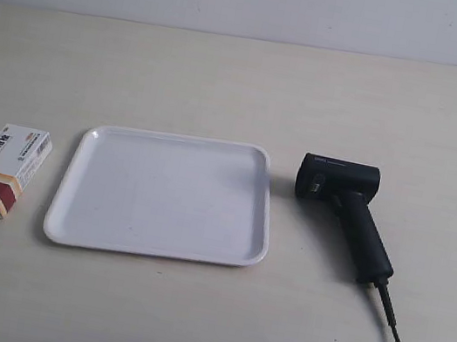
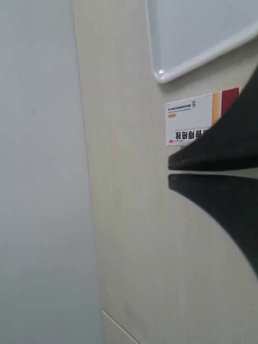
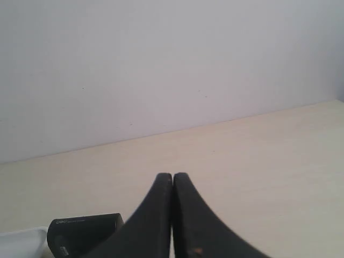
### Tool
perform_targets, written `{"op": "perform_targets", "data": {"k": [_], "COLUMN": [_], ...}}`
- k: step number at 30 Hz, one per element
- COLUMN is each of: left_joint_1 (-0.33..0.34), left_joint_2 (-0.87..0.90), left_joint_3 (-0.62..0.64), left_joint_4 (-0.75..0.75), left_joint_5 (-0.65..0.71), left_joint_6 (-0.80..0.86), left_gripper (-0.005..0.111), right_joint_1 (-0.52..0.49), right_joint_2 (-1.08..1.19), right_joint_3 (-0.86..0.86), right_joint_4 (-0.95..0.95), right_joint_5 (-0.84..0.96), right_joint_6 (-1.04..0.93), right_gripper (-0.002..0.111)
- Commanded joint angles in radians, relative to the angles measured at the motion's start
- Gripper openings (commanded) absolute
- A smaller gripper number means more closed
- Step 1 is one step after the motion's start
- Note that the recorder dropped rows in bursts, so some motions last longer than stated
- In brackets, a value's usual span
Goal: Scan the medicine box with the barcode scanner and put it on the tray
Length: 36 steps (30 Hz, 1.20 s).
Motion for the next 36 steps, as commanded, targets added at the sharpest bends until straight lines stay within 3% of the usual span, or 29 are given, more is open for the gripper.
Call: {"op": "perform_targets", "data": {"k": [1, 12, 14, 16, 17, 20, 22, 26, 31, 34, 36], "left_joint_1": [0.003, 0.003, 0.003, 0.003, 0.003, 0.010, 0.016, 0.016, -0.004, -0.058, -0.110], "left_joint_2": [-0.006, -0.006, -0.006, -0.006, -0.006, 0.015, 0.144, 0.600, 1.032, 1.221, 1.323], "left_joint_3": [0.000, 0.000, 0.000, 0.000, 0.000, -0.031, -0.079, -0.144, -0.263, -0.310, -0.337], "left_joint_4": [-0.001, -0.001, -0.058, -0.128, -0.130, -0.125, -0.185, -0.178, -0.069, -0.045, -0.045], "left_joint_5": [-0.002, -0.024, -0.135, -0.288, -0.431, -0.530, -0.473, -0.442, -0.419, -0.423, -0.425], "left_joint_6": [-0.001, -0.001, -0.057, -0.233, -0.324, -0.190, -0.159, -0.130, -0.130, -0.135, -0.135], "left_gripper": [0.005, 0.005, 0.005, 0.005, 0.005, 0.000, 0.000, 0.000, 0.004, 0.026, 0.051], "right_joint_1": [-0.008, -0.008, -0.008, -0.008, -0.008, -0.008, -0.006, -0.006, -0.006, -0.006, -0.006], "right_joint_2": [-0.007, -0.007, -0.007, -0.007, -0.007, -0.007, -0.007, -0.005, 0.027, 0.043, 0.045], "right_joint_3": [0.004, 0.004, 0.004, 0.004, 0.004, 0.004, 0.004, -0.007, -0.007, -0.007, -0.007], "right_joint_4": [0.000, -0.002, -0.002, 0.007, 0.054, 0.107, 0.105, 0.105, 0.103, 0.103, 0.101], "right_joint_5": [-0.003, -0.003, -0.005, -0.042, -0.082, -0.167, -0.169, -0.149, -0.147, -0.147, -0.147], "right_joint_6": [-0.001, -0.001, -0.001, 0.017, 0.049, 0.069, 0.069, 0.054, 0.052, 0.052, 0.050], "right_gripper": [0.001, 0.001, 0.001, 0.001, 0.001, 0.000, 0.000, 0.000, 0.000, 0.000, 0.000]}}
